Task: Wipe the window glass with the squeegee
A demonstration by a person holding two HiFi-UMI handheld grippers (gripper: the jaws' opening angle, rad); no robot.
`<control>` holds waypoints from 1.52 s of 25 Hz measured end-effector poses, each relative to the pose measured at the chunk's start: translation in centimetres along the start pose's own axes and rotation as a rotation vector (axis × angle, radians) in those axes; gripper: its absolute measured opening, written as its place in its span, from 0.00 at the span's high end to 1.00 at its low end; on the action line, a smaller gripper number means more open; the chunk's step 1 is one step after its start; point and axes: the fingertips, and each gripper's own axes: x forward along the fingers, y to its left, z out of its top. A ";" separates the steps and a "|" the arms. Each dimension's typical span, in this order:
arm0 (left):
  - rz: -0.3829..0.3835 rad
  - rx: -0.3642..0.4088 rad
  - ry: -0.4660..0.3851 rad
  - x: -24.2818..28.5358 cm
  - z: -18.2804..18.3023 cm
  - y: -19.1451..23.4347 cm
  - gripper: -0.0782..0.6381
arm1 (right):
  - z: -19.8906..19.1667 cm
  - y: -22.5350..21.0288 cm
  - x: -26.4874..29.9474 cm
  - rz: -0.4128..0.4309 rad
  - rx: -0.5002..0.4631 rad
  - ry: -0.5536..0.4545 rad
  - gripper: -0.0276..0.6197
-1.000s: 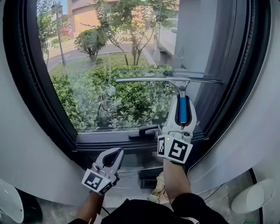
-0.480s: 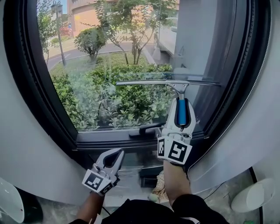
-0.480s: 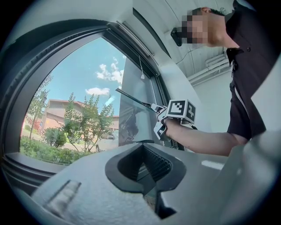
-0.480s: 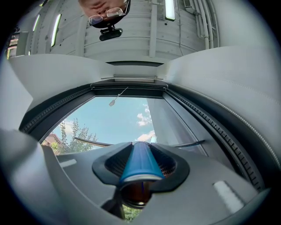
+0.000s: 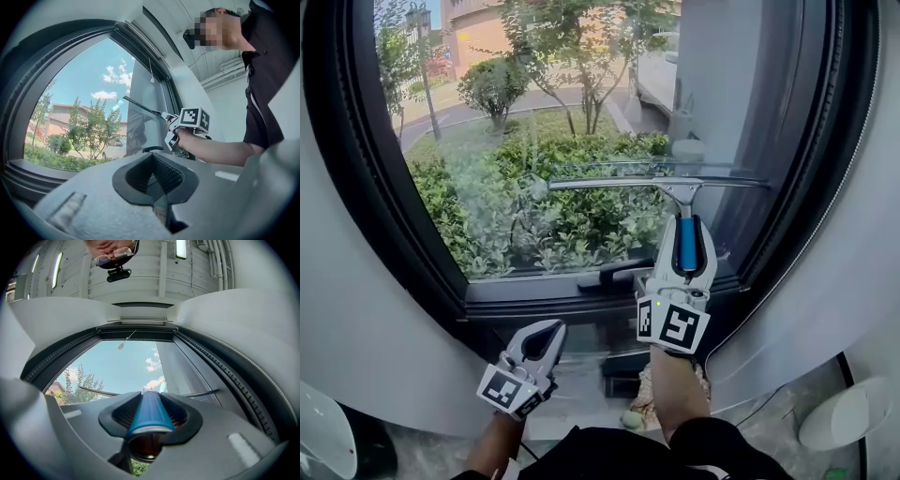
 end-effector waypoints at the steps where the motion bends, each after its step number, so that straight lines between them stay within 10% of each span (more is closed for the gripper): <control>1: 0.003 -0.001 0.005 -0.1 -0.1 0.0 0.89 | -0.1 0.0 -0.1 -0.001 0.000 0.003 0.75; 38: -0.002 -0.059 0.049 -0.1 -2.2 -0.7 0.89 | -3.9 -0.2 -3.9 0.003 -0.006 0.118 0.75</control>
